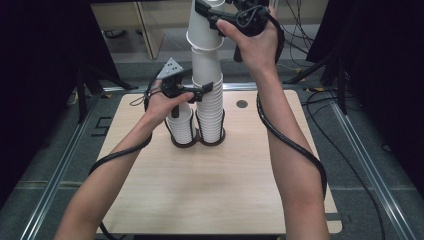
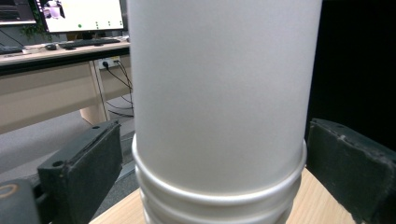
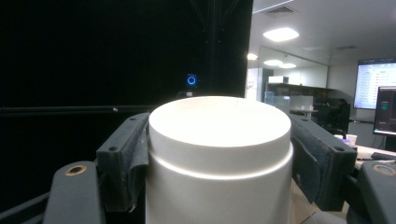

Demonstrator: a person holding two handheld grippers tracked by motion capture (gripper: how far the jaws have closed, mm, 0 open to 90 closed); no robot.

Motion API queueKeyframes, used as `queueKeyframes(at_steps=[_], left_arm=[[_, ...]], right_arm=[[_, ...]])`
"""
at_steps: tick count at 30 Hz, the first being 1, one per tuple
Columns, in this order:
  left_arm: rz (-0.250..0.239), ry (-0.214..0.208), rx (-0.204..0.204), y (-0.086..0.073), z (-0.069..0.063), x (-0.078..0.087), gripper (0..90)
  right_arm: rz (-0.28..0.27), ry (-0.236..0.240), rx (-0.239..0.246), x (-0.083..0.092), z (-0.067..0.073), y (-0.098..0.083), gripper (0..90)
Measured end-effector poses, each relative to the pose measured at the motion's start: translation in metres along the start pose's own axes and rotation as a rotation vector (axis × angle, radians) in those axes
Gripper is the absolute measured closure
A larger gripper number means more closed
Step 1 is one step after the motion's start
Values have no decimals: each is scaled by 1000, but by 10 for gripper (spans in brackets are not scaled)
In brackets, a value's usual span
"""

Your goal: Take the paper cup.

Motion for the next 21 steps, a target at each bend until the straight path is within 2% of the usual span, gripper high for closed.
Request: queueKeyframes(at_steps=[13, 21], left_arm=[[-4, 15, -19, 7, -2, 17, 20], [-14, 15, -46, 11, -8, 29, 16]], right_arm=[[-2, 4, 12, 10, 5, 8, 276], [-8, 11, 13, 19, 9, 10, 276]])
Point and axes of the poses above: each handheld gripper's, and its own axes: x roughly backward along the jaws, y roughly out of its top, z roughly to its left, the point moved 9 cm from there along -x, roughly forward along the jaws, and after that the axes turned 14 degrees about -z, right-handed, at the moved point
